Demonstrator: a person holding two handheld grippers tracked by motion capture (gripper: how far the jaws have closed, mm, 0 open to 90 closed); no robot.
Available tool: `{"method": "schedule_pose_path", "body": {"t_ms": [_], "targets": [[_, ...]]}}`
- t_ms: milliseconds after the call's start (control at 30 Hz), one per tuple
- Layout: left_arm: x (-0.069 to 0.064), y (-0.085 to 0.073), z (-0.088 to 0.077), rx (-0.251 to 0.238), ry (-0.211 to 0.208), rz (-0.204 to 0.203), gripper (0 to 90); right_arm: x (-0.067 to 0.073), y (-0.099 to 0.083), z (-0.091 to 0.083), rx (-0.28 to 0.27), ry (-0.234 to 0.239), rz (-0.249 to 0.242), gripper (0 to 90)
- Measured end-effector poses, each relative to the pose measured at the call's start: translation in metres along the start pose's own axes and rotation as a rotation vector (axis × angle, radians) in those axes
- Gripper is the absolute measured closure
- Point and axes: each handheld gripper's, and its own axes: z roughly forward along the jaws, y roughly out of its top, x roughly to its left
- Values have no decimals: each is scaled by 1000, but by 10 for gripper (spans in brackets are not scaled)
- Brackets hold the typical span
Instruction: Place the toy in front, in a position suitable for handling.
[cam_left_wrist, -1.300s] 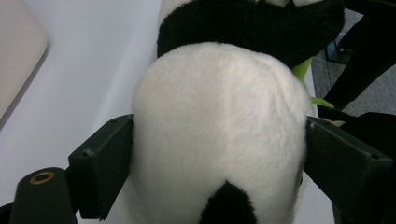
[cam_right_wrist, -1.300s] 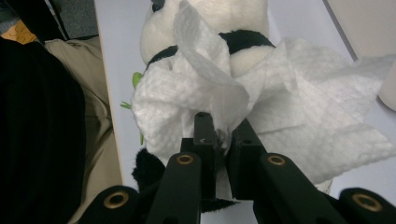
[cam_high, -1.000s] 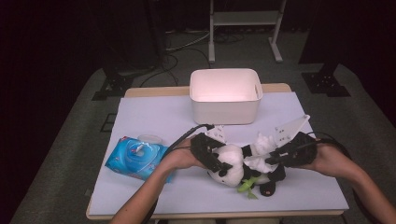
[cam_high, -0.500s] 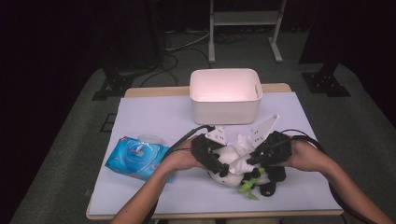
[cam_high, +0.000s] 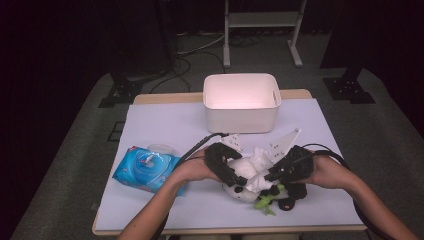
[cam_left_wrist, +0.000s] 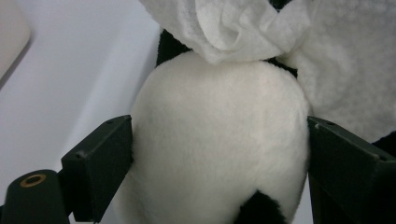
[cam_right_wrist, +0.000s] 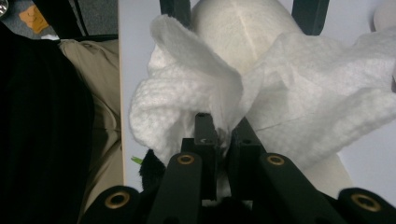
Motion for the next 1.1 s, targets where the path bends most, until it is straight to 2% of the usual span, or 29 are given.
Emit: {"method": "schedule_pose_path", "body": {"t_ms": [133, 267, 333, 467, 600, 933, 1100], "targets": [[-4, 0, 0, -6, 15, 39, 226, 1, 4, -2, 9, -9, -15, 831], [-11, 3, 1, -17, 22, 86, 239, -3, 13, -2, 3, -45, -29, 831], [-14, 5, 2, 8, 32, 108, 239, -9, 19, 1, 2, -44, -33, 831], [-14, 1, 1, -9, 29, 99, 243, -18, 21, 3, 0, -55, -17, 831], [-14, 2, 2, -12, 30, 85, 247, -23, 11, 0, 10, -60, 14, 830], [-11, 2, 2, -11, 24, 67, 244, -15, -9, -29, -9, -104, 44, 831], [-9, 3, 2, -6, 20, 63, 240, -9, -23, -39, -33, -108, 66, 830]]}}
